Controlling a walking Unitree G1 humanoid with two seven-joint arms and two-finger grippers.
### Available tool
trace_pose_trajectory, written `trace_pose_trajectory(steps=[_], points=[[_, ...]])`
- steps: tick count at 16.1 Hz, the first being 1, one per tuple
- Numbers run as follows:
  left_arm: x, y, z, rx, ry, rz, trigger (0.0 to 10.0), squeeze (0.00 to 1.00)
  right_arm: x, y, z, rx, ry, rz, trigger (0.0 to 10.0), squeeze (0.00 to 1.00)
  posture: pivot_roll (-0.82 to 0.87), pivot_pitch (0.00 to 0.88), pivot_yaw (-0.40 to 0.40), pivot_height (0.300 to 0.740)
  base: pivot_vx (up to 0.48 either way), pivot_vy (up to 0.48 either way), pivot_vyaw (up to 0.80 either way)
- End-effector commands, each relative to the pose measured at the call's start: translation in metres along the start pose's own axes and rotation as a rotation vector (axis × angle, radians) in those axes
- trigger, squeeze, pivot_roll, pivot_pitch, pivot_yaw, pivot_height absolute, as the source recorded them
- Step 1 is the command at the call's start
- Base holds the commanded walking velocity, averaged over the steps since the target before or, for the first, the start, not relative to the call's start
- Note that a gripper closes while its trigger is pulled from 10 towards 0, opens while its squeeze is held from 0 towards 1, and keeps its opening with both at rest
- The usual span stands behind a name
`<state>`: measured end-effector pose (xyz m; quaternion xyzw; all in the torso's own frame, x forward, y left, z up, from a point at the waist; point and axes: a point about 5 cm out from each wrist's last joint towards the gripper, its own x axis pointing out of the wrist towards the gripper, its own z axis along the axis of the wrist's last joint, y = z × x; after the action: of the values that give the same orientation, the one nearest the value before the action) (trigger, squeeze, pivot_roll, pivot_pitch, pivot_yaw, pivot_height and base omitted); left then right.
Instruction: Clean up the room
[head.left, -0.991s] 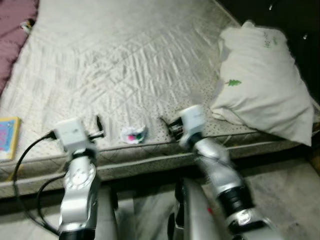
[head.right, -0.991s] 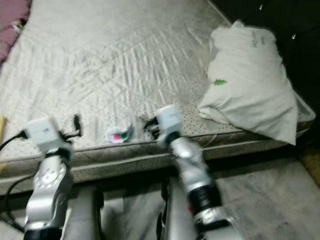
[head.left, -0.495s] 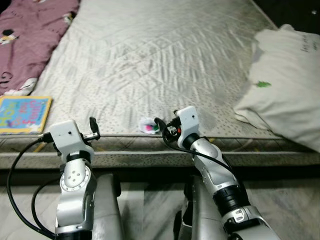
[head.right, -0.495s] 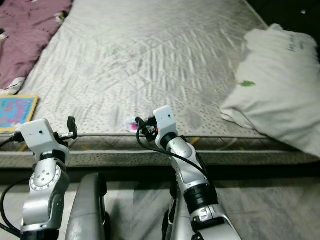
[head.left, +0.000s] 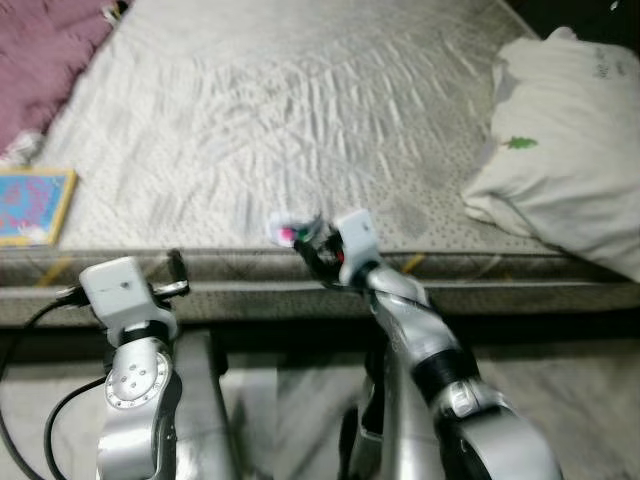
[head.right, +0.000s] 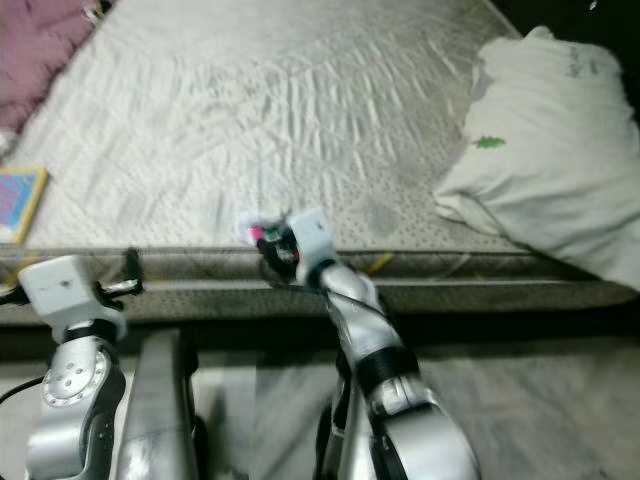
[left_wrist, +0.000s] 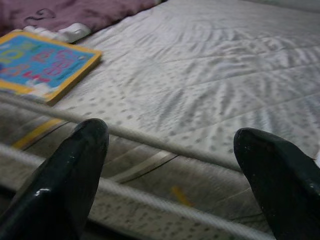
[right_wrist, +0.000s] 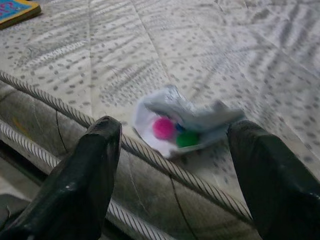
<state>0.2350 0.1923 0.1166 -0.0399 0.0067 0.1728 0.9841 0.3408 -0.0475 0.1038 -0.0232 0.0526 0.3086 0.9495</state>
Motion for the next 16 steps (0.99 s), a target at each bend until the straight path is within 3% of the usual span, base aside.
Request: trace_pose_trajectory(steps=[1, 6, 12, 16], points=[[-0.005, 0.004, 0.004, 0.008, -0.011, 0.018, 10.0, 0.0, 0.005, -0.001, 0.008, -0.001, -0.021, -0.009, 10.0, 0.0, 0.23, 0.156, -0.103, 0.491, 0.0, 0.0, 0.0], [-0.032, 0.024, 0.007, 0.042, 0.009, 0.1, 10.0, 0.0, 0.03, 0.011, 0.028, 0.002, -0.055, -0.069, 10.0, 0.0, 0.36, 0.206, -0.131, 0.491, 0.0, 0.0, 0.0], [-0.042, 0.022, 0.011, 0.044, 0.028, 0.114, 10.0, 0.0, 0.038, 0.009, 0.032, -0.006, -0.013, -0.238, 10.0, 0.0, 0.38, 0.235, -0.137, 0.491, 0.0, 0.0, 0.0], [-0.042, 0.021, 0.011, 0.046, 0.036, 0.124, 10.0, 0.0, 0.04, 0.012, 0.034, -0.045, 0.007, -0.271, 10.0, 0.0, 0.38, 0.241, -0.143, 0.491, 0.0, 0.0, 0.0]])
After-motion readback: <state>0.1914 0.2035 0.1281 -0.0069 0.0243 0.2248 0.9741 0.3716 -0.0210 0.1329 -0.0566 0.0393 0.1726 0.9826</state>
